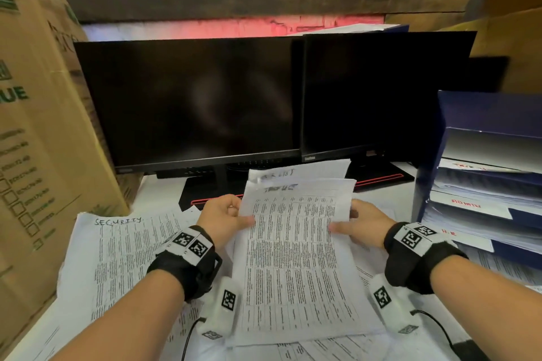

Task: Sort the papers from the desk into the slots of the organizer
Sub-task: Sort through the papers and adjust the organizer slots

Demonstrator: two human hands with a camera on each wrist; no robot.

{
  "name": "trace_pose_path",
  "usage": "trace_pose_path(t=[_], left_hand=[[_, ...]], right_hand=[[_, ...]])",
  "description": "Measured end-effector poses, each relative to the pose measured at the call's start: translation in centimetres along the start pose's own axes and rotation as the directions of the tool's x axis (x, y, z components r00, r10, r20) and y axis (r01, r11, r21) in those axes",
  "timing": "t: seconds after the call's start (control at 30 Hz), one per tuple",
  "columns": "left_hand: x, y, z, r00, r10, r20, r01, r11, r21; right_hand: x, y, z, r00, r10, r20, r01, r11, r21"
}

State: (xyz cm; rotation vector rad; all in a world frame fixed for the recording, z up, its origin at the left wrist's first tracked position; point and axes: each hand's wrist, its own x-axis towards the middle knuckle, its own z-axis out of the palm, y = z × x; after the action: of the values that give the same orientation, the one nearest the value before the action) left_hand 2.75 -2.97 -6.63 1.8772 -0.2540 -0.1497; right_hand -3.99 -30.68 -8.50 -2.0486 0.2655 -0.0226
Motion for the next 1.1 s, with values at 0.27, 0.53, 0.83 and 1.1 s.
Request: trace_pose_path(t=[0.27,0.53,0.83,1.1], left_hand=[[-0.1,0.9,-0.1,0.999,0.031,0.027,-0.028,0.995,-0.094],[-0.2,-1.0,-1.1,0.922,-0.243,0.302,0.110,0.911,0.397],[0.0,-0.5,-1.3,0.998,0.001,-0.066,0.014,0.974,0.225],[0.2,0.6,-0.1,0.995,-0.077,-0.067,0.051,0.941,-0.334]], right_hand=[[-0.4,-0.7,-0.9,0.988,-0.048,-0.150,0.088,0.959,0.271],[-1.0,-0.7,-1.6,0.965,-0.026,-0.260,0.118,0.932,0.343],[-1.9,0.7,-1.9,0.995,0.061,0.082,-0.089,0.915,0.393],[-2.4,0.3,-1.7,0.976,-0.036,-0.214,0.094,0.959,0.268]])
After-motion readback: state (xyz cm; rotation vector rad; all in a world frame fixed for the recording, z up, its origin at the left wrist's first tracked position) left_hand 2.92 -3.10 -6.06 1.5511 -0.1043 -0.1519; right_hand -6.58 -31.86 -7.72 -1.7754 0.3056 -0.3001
